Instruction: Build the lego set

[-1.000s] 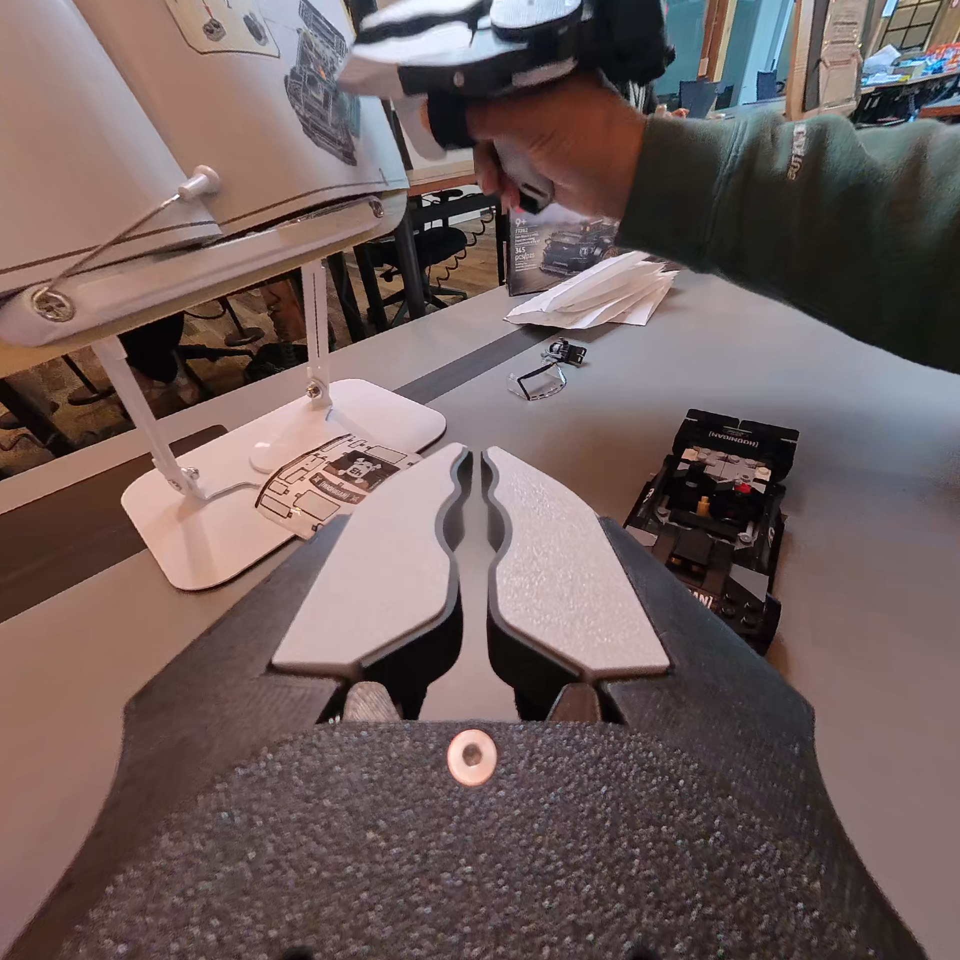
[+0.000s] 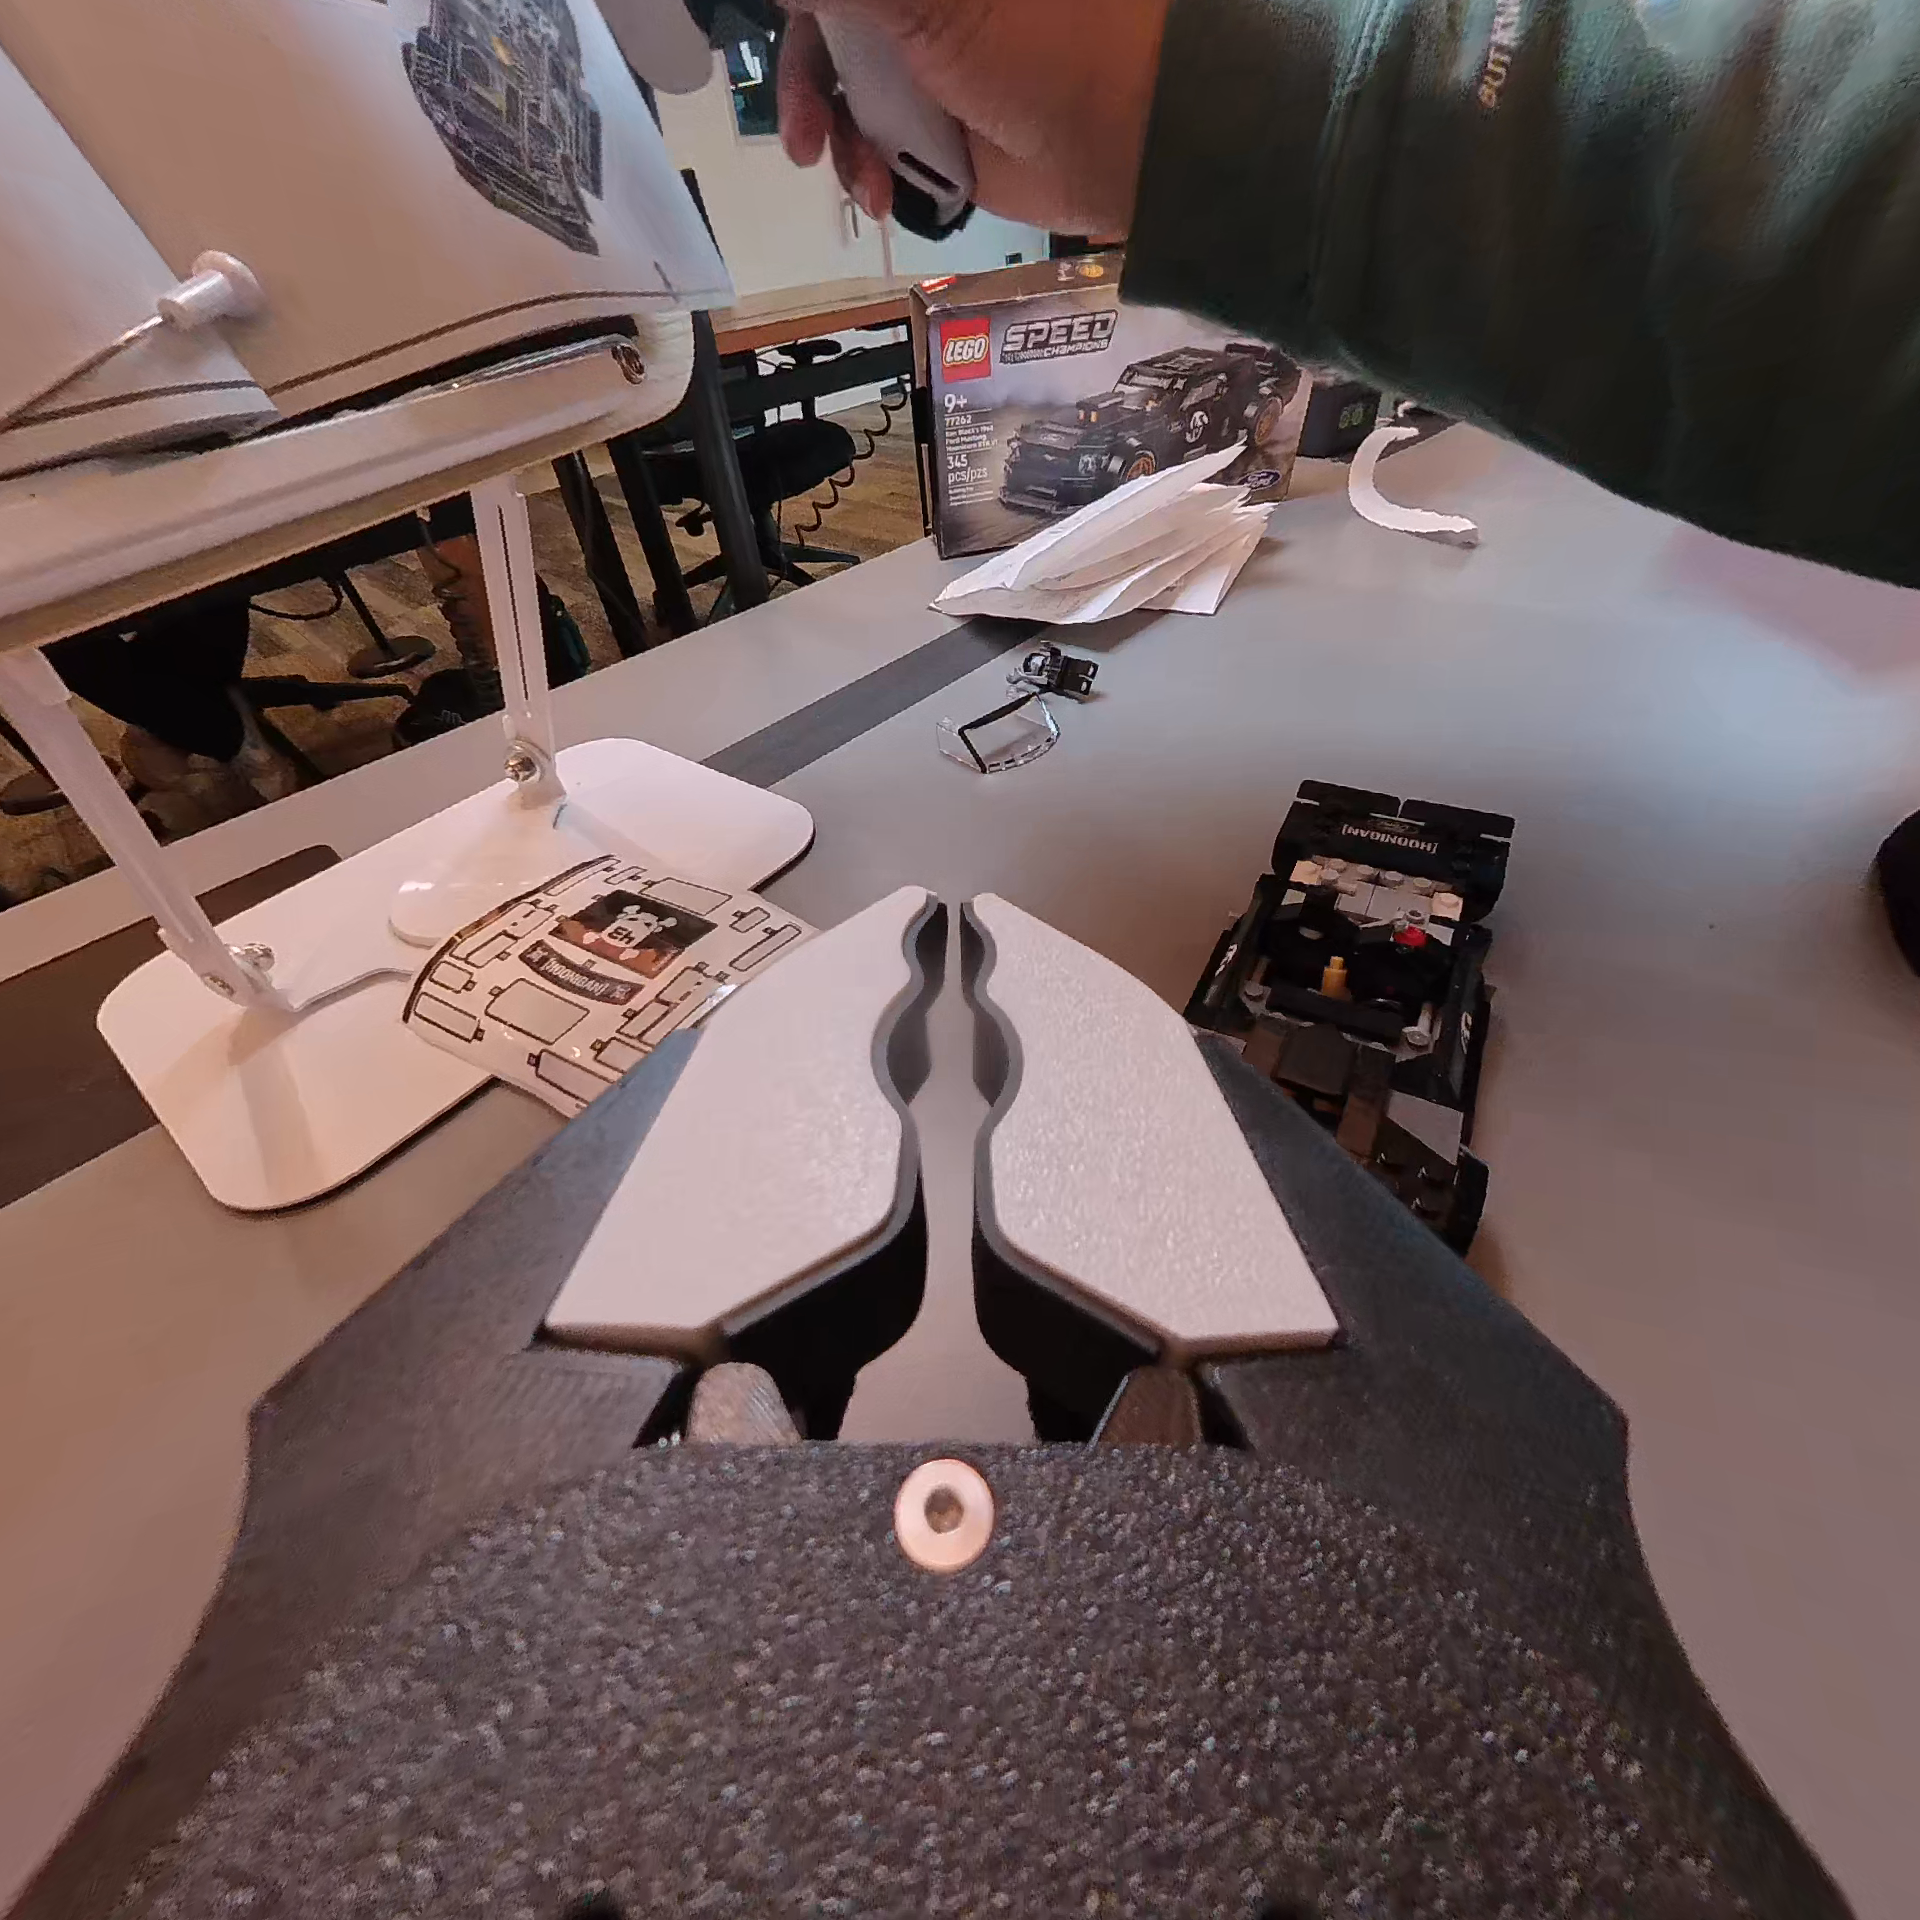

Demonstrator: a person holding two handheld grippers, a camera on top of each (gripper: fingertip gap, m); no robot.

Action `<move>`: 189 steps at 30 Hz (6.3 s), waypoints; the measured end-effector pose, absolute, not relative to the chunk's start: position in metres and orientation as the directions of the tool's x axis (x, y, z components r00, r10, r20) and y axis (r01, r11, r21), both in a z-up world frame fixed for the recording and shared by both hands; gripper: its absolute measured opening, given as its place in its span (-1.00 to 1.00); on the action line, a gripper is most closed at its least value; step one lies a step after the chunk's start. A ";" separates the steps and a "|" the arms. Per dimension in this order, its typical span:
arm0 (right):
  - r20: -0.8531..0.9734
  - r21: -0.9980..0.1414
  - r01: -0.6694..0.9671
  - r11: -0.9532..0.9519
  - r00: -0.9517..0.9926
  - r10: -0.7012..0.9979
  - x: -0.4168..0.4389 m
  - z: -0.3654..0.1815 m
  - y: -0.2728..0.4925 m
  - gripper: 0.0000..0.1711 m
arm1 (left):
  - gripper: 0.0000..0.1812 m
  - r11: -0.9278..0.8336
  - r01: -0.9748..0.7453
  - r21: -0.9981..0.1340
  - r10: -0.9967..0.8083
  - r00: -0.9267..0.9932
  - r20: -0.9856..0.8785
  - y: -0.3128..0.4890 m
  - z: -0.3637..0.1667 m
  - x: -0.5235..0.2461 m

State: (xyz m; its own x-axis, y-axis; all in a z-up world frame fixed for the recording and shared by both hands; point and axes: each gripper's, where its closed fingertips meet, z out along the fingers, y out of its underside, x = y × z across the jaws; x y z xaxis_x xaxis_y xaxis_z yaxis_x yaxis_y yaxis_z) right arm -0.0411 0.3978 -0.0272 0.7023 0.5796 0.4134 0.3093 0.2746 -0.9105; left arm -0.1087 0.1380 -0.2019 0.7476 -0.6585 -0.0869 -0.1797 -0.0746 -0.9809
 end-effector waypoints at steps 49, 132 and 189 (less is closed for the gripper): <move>0.705 -0.684 0.400 0.609 0.575 0.415 -0.031 -0.051 0.288 -0.89 | -0.35 0.108 -0.625 -0.774 -0.642 0.550 -0.534 0.225 -0.067 -0.071; 0.179 -0.930 0.305 0.205 -0.109 0.978 -0.182 -0.070 0.236 -0.68 | -0.93 0.032 0.419 -0.907 -0.290 0.873 0.393 0.262 -0.104 -0.255; 0.596 -0.798 0.544 0.261 0.646 0.476 -0.209 -0.080 0.302 -0.19 | -0.97 0.140 0.852 -0.504 -0.355 0.518 0.778 0.228 -0.137 -0.244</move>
State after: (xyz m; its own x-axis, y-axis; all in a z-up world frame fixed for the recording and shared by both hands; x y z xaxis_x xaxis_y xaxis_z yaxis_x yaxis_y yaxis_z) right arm -0.2090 0.3018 -0.0803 0.6461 0.4763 0.5963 0.5439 0.2608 -0.7976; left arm -0.2441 0.2283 -0.1368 0.5182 -0.3549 0.7782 0.8524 0.1396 -0.5040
